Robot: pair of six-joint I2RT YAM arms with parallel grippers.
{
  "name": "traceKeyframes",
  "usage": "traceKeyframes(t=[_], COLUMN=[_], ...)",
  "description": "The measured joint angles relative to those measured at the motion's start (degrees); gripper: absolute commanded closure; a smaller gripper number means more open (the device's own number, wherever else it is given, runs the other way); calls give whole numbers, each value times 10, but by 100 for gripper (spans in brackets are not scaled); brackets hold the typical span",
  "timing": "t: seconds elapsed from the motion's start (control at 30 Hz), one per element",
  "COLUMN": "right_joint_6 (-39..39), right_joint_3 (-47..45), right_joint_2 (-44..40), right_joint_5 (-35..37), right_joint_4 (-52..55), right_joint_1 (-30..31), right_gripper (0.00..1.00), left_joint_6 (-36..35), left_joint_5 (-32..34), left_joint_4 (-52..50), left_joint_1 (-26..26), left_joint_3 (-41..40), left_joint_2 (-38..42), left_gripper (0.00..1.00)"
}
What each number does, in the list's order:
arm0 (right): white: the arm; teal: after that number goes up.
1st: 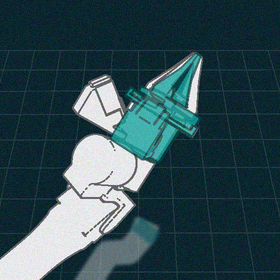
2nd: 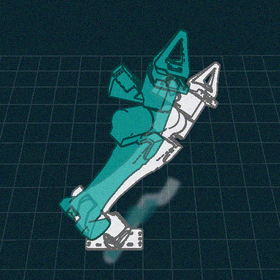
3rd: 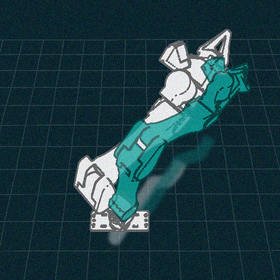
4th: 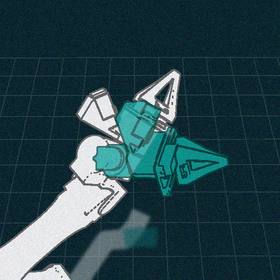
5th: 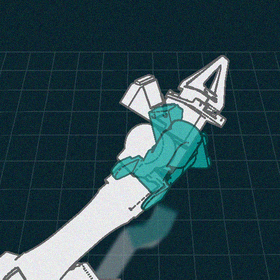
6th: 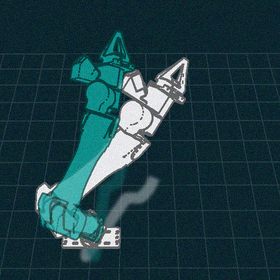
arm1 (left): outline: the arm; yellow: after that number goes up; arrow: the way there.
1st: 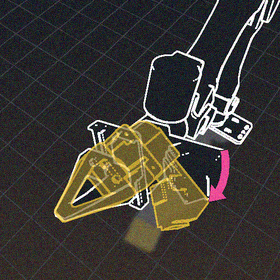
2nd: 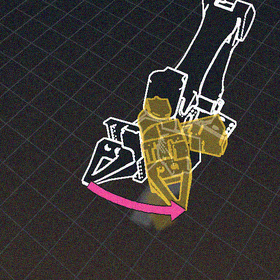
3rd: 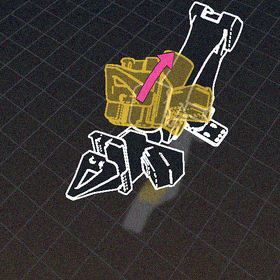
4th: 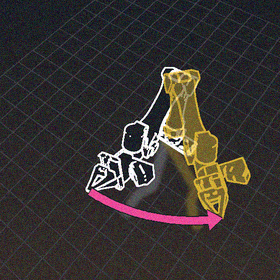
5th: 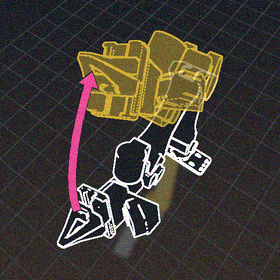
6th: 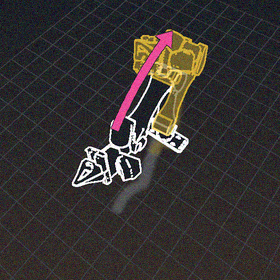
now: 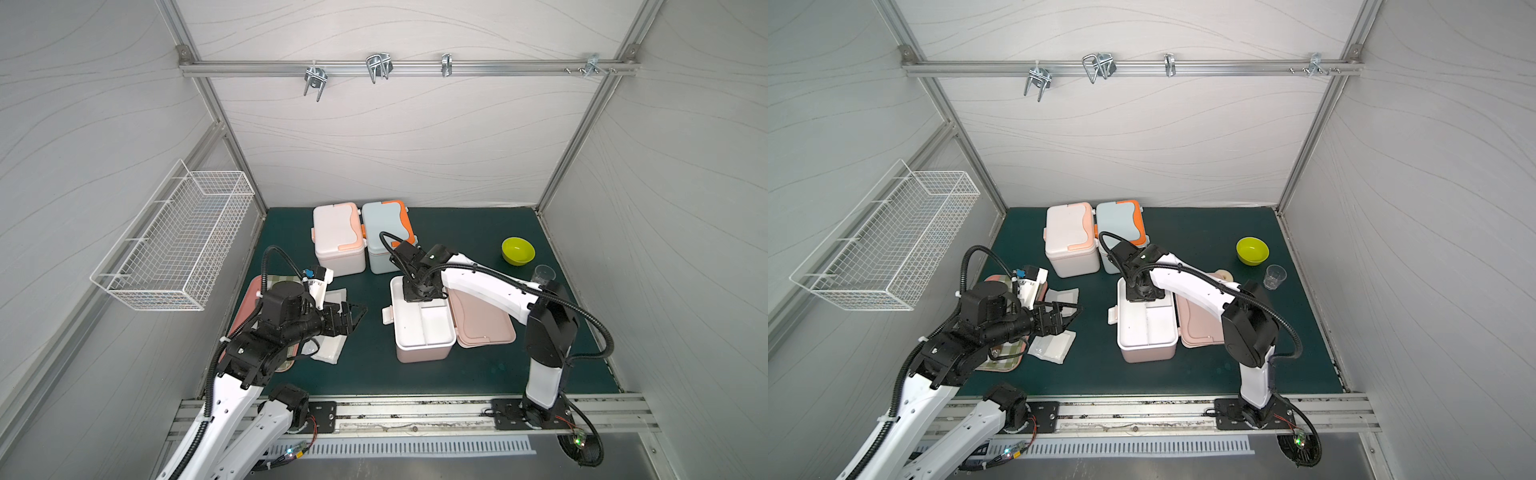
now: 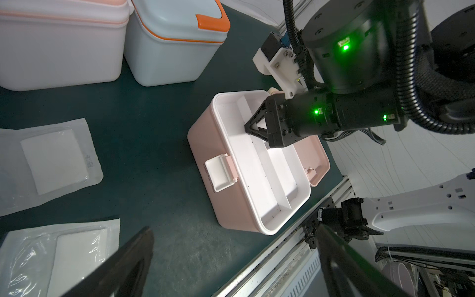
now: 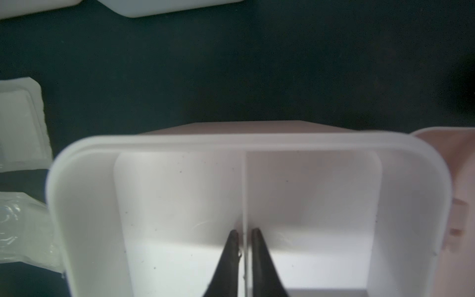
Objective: Open first aid kits and take out gauze
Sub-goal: Place the compartment layer in the first aid kit, then close the lid of the first aid kit.
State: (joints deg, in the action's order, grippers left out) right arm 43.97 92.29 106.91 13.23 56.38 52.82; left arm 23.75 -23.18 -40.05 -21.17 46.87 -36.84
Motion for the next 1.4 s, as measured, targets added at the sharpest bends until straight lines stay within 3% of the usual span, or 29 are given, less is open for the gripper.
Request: traceKeyframes(t=[0.2, 0.43, 0.67, 0.87, 0.97, 1.2, 1.4], right_joint_6=[-2, -12, -43, -81, -101, -136, -147], right_joint_3=[-10, -43, -100, -203, -261, -379, -462], right_joint_2=[-13, -93, -209, -332, -400, -562, -612], right_joint_5=[-11, -8, 6, -18, -46, -126, -252], right_joint_4=[-2, -2, -10, -41, -58, -82, -114], right_joint_1=[0, -1, -13, -77, -134, -329, -482], right_gripper=[40, 1, 1, 1, 1, 1, 1], left_joint_6=[0, 0, 0, 0, 0, 0, 2], left_joint_5=[0, 0, 0, 0, 0, 0, 2], left_joint_4=[0, 0, 0, 0, 0, 0, 1], left_joint_1=[0, 0, 0, 0, 0, 0, -3], left_joint_3=[0, 0, 0, 0, 0, 0, 0], left_joint_2=[0, -9, -14, -21, -23, -29, -42], left_gripper=[1, 1, 1, 1, 1, 1, 1])
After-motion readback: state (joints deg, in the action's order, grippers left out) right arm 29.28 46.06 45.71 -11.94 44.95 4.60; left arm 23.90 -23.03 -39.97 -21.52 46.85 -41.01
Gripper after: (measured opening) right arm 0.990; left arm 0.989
